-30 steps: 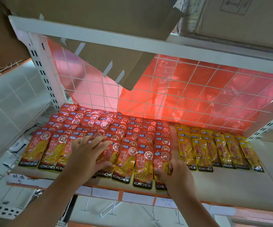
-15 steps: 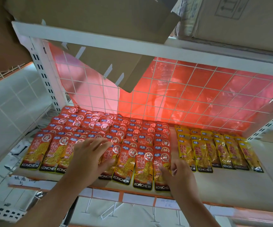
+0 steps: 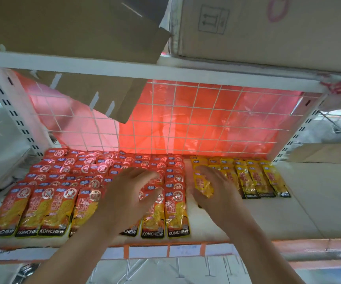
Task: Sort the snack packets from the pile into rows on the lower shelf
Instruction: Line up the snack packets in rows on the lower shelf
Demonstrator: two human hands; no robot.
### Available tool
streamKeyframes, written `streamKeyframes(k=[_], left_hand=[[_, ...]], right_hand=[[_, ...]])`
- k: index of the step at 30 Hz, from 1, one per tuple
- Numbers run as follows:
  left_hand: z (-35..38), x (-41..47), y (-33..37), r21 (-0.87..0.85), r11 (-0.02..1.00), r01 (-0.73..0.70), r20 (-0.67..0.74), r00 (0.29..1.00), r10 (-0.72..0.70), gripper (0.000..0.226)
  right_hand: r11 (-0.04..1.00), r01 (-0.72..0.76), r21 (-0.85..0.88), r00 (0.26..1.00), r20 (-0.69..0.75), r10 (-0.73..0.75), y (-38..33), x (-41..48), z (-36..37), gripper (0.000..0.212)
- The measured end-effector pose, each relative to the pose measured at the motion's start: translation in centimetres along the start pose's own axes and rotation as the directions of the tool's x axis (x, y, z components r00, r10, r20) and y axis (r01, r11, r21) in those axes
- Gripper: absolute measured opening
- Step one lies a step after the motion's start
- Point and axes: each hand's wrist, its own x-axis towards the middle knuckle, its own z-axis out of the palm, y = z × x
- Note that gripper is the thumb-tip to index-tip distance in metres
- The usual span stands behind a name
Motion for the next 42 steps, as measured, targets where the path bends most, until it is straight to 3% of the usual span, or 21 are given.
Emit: streamKeyframes(k=[10,18,22,30,36,42], left_hand=[[-0.4,7.5,18.9,-0.11,0.955,-0.274,-0.084,0.96,0.266,0.035],[0.7,11.5,40.8,-0.21,0.823,-0.527,-0.217,0.846,0.487,0.044],[1.5,12.5,50.4,-0.218,0.755,-0.619,-0.252,0.783,0.569,0.041],[7.3,15.6,62.0,-0.243,0.723,-0.646,-0.213,0.763,0.61,0.052],[14.0,18.3,66.6,-0.273,0.708,-0.652,-0.172,0.757,0.63,0.044],[19.1,24.5,72.9,-0.251,0.662,-0.707,-0.151,0.704,0.694,0.044]], right_hand=[[0.993,0.118,-0.009,0.941,-0.319,-0.115,1.4,-3.2,-17.5,0.056],[0.963,0.155,-0.22,0.768,-0.586,-0.257,3.8,-12.9,-39.2,0.045],[0.961,0.051,-0.27,0.747,-0.628,-0.216,6.0,-19.5,-47.9,0.045],[0.948,-0.107,-0.3,0.722,-0.678,-0.133,12.0,-26.1,-58.2,0.04],[0.937,-0.212,-0.277,0.685,-0.726,-0.06,19.4,-26.9,-63.3,0.035],[0.921,-0.218,-0.323,0.747,-0.662,-0.055,27.7,-22.4,-67.2,0.035]])
